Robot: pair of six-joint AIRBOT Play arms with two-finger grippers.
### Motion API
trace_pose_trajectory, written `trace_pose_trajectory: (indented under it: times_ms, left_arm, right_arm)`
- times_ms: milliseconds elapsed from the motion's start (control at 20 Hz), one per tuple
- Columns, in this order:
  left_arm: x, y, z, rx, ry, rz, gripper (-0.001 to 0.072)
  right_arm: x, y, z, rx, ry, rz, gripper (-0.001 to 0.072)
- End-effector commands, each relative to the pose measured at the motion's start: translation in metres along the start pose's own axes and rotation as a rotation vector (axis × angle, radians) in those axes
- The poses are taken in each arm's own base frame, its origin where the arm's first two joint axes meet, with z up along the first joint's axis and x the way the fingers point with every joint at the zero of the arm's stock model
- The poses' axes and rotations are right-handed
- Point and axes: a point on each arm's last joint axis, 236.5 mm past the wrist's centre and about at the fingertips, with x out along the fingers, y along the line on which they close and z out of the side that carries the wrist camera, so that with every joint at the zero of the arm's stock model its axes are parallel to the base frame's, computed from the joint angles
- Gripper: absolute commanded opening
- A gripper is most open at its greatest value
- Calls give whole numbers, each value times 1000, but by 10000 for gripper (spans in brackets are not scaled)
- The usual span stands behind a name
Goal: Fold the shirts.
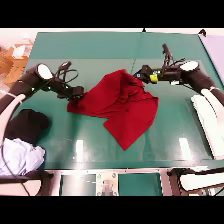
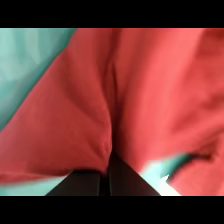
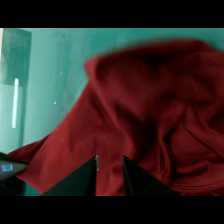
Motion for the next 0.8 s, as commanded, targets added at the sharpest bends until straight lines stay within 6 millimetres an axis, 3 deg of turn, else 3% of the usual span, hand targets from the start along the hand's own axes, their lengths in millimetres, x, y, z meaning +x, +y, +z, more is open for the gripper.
trace_pose_trajectory:
  times_ms: [0, 100, 150, 300, 350, 400, 450, 600, 750]
  left_arm:
    - [15, 45, 27, -145, -58, -96, 24]
    - [6, 62, 37, -156, -97, -89, 24]
    - [4, 68, 39, -160, -107, -84, 25]
    - [0, 76, 44, -174, -132, -80, 25]
    - [-1, 73, 47, -166, -143, -91, 27]
    - [-2, 69, 50, -161, -154, -111, 136]
    - [-3, 62, 53, -164, -166, -140, 374]
    - [-13, 49, 66, -146, -193, -179, 403]
    - [-46, 47, 81, -102, -203, -199, 403]
  right_arm:
    - [-18, -39, 3, 94, 28, 1, 256]
    - [-63, -55, 2, 129, 55, -5, 256]
    - [-81, -71, -9, 156, 85, -46, 256]
    - [-122, -125, -72, 274, 154, -221, 270]
    - [-132, -138, -98, 342, 168, -257, 321]
    - [-139, -147, -122, 409, 183, -284, 364]
    - [-143, -154, -146, 467, 201, -310, 378]
    - [-128, -165, -198, 548, 243, -334, 432]
    - [-98, -158, -220, 531, 253, -327, 442]
